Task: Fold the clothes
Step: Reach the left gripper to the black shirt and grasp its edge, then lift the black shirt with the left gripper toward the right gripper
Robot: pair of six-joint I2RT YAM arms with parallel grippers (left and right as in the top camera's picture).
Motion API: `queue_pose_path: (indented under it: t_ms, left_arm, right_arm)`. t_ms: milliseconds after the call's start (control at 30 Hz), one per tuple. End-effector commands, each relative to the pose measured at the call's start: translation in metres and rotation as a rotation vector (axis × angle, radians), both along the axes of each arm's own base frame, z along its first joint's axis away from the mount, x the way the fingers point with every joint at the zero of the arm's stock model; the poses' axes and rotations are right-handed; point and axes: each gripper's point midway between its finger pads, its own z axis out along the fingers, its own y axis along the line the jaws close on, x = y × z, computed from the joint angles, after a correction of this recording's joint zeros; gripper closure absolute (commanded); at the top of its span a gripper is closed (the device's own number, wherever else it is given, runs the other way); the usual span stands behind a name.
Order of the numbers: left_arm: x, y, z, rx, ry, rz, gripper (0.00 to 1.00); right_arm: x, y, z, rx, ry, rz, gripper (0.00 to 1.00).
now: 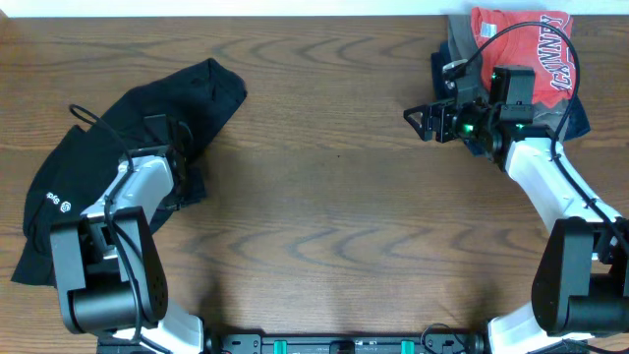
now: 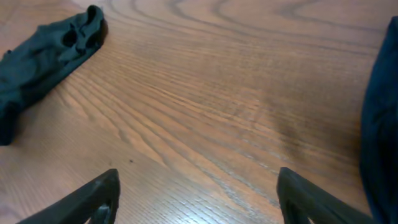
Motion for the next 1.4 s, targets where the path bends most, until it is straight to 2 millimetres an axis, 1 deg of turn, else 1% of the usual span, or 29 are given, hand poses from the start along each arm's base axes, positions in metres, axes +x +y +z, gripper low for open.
queue_pose_path:
  t_ms: [0, 67, 133, 167, 233, 333, 367, 467, 500, 567, 633, 700, 767, 800, 867, 967, 1067, 1100, 1167, 1267, 1367]
  left_arm:
    - [-0.003, 0.001, -0.005, -0.002, 0.011, 0.069, 0.94]
    - [-0.001, -0.004, -0.002, -0.026, -0.005, 0.071, 0.94]
    - [0.005, -0.016, 0.007, -0.087, -0.038, 0.055, 0.94]
    - [0.01, -0.024, 0.017, -0.123, -0.065, 0.04, 0.94]
    - [0.021, -0.041, 0.039, -0.181, -0.127, 0.004, 0.94]
    - [0.037, -0.069, 0.088, -0.251, -0.25, -0.066, 0.94]
    - [0.041, -0.081, 0.111, -0.272, -0.303, -0.099, 0.94]
    - [0.046, -0.106, 0.168, -0.298, -0.442, -0.181, 0.94]
    - [0.046, -0.115, 0.19, -0.301, -0.499, -0.213, 0.94]
    - [0.042, -0.126, 0.226, -0.305, -0.595, -0.261, 0.94]
    - [0.035, -0.133, 0.259, -0.309, -0.685, -0.293, 0.94]
    - [0.025, -0.136, 0.286, -0.316, -0.758, -0.303, 0.94]
    - [0.014, -0.135, 0.3, -0.321, -0.799, -0.299, 0.94]
    - [0.001, -0.133, 0.308, -0.321, -0.814, -0.3, 0.94]
    - [-0.011, -0.132, 0.31, -0.335, -0.806, -0.283, 0.94]
    - [-0.021, -0.141, 0.313, -0.386, -0.802, -0.311, 0.94]
    - [-0.016, -0.155, 0.327, -0.459, -0.853, -0.357, 0.94]
    - [-0.013, -0.16, 0.334, -0.491, -0.882, -0.37, 0.94]
    - [-0.006, -0.171, 0.352, -0.557, -0.946, -0.401, 0.94]
    - [0.002, -0.182, 0.377, -0.64, -1.034, -0.428, 0.94]
    - [0.013, -0.193, 0.408, -0.717, -1.148, -0.447, 0.94]
  right_arm:
    - [0.004, 0.006, 0.006, 0.008, -0.011, 0.01, 0.34]
    - [0.005, 0.007, 0.007, 0.014, -0.011, 0.004, 0.4]
    - [0.005, 0.007, 0.007, 0.024, -0.005, -0.007, 0.47]
    - [0.006, 0.007, 0.008, 0.028, -0.004, -0.011, 0.51]
    - [0.006, 0.007, 0.009, 0.037, 0.002, -0.021, 0.55]
    - [0.007, 0.007, 0.01, 0.05, 0.008, -0.032, 0.59]
    - [0.007, 0.008, 0.01, 0.053, 0.01, -0.034, 0.59]
    - [0.007, 0.012, 0.01, 0.053, 0.01, -0.025, 0.6]
    - [0.006, 0.013, 0.01, 0.053, 0.01, -0.022, 0.6]
    - [0.005, 0.016, 0.01, 0.06, 0.017, -0.021, 0.59]
    - [0.004, 0.02, 0.01, 0.071, 0.026, -0.019, 0.59]
    - [0.003, 0.025, 0.011, 0.081, 0.035, -0.019, 0.59]
    - [0.001, 0.034, 0.012, 0.094, 0.039, -0.002, 0.59]
    - [-0.003, 0.047, 0.013, 0.098, 0.042, 0.023, 0.59]
    - [-0.005, 0.061, 0.013, 0.09, 0.032, 0.05, 0.58]
    - [-0.006, 0.078, 0.015, 0.076, 0.011, 0.064, 0.55]
    - [-0.007, 0.091, 0.021, 0.102, 0.005, 0.072, 0.54]
    - [-0.008, 0.095, 0.022, 0.113, 0.008, 0.082, 0.54]
    - [-0.014, 0.105, 0.024, 0.132, 0.012, 0.12, 0.53]
    - [-0.02, 0.114, 0.024, 0.134, 0.018, 0.145, 0.52]
    - [-0.024, 0.122, 0.026, 0.149, 0.014, 0.173, 0.5]
